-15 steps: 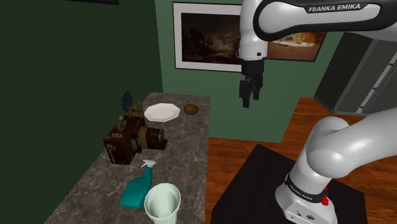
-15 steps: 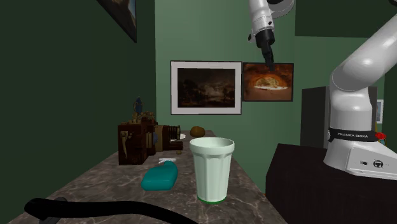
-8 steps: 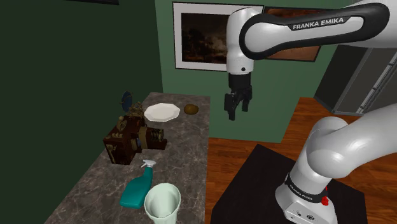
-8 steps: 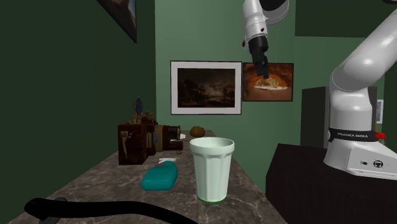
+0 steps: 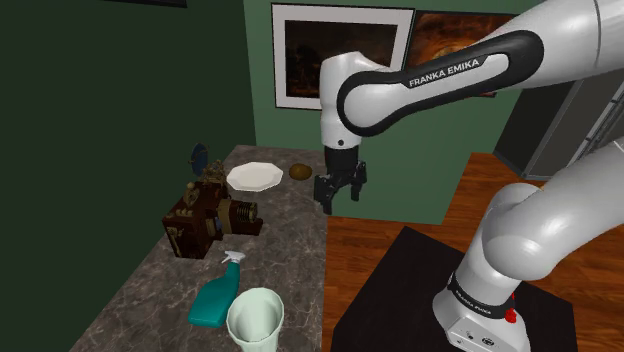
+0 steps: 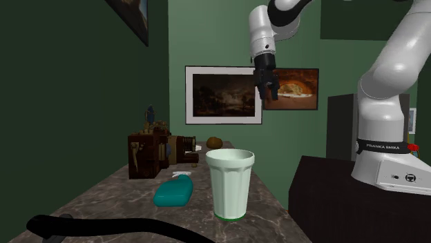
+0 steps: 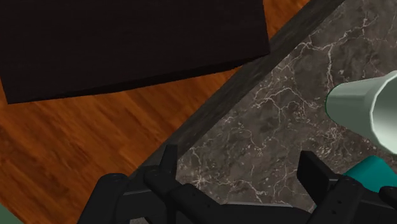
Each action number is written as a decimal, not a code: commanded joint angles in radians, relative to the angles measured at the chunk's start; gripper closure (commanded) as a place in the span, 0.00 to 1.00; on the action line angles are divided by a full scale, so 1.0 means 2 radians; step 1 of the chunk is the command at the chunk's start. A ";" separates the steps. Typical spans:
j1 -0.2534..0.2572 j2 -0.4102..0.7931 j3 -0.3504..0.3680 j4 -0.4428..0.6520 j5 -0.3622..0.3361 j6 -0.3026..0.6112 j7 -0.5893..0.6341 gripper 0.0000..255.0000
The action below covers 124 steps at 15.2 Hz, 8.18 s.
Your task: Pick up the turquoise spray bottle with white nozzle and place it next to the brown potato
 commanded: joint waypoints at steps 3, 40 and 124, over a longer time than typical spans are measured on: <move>-0.002 0.069 0.037 0.015 0.006 0.066 0.062 0.00; 0.111 0.650 0.000 0.427 -0.217 0.262 0.478 0.00; -0.218 0.497 -0.070 0.412 -0.134 0.126 0.043 1.00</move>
